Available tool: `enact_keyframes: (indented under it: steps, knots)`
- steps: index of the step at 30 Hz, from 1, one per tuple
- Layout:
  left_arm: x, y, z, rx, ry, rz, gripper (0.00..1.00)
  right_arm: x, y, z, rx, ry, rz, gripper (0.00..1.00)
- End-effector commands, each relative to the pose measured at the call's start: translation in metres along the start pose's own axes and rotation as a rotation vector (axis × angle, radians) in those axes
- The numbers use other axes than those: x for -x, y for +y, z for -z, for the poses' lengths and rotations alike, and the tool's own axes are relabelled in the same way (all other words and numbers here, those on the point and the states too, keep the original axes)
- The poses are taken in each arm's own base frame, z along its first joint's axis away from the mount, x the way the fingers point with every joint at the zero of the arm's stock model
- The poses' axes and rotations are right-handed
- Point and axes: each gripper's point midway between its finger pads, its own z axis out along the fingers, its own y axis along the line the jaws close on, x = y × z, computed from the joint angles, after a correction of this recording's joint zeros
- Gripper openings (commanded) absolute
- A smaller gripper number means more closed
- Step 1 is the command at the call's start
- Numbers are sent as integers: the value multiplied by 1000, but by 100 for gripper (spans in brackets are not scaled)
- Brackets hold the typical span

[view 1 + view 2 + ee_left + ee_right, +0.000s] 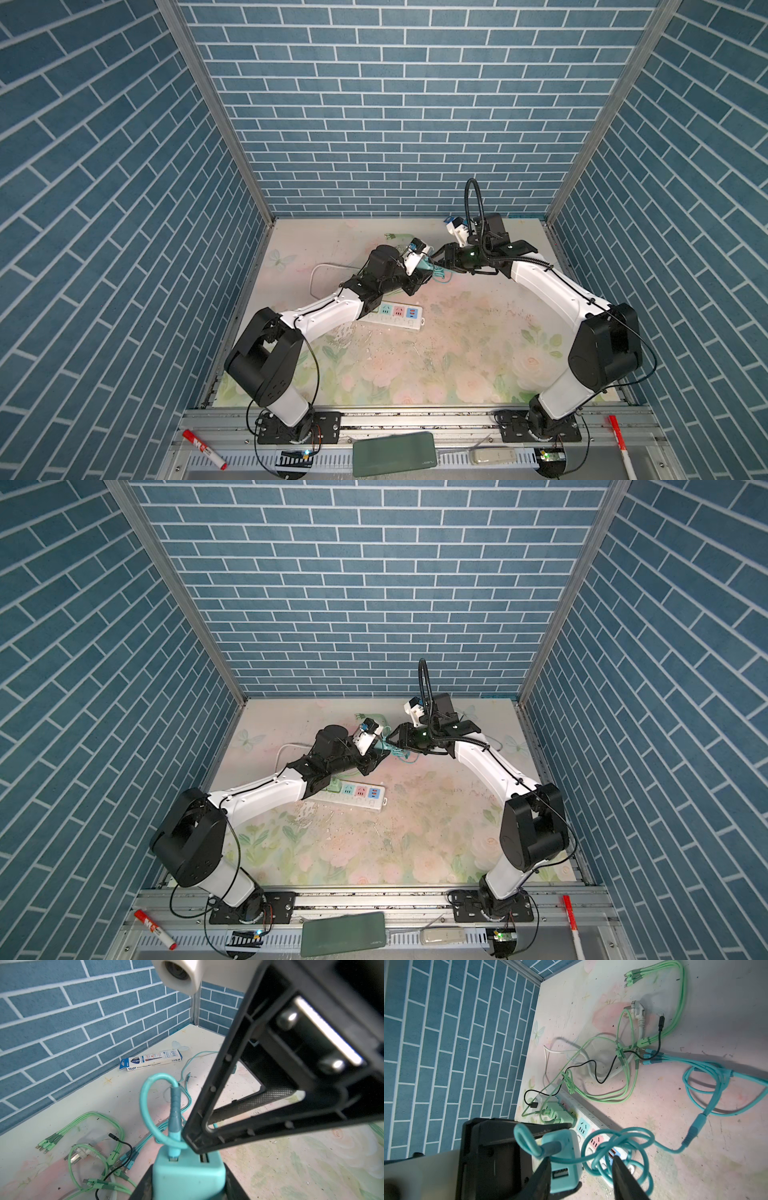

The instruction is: Insert the plug

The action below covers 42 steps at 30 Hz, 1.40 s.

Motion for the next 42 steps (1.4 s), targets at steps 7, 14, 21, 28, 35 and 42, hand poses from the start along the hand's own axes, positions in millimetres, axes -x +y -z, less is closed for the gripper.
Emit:
enact_keyframes:
  steps: [7,14,21,28,35,42]
  knots:
    - [32,-12,5,-28,-70,-50,29,-5,24,3,81,60,85,49]
    - [34,-14,3,-31,-74,-56,28,-13,28,-6,97,104,102,49]
    - [31,-14,-3,-32,-64,-64,28,-15,37,-8,118,120,127,45]
    - [28,-13,-7,-32,-60,-63,28,-16,37,-12,129,143,133,34]
    - [27,-11,-12,-29,-54,-62,28,-21,35,-14,122,162,137,23]
    - [29,-8,-11,-9,-52,-66,29,-22,30,-12,89,166,146,8]
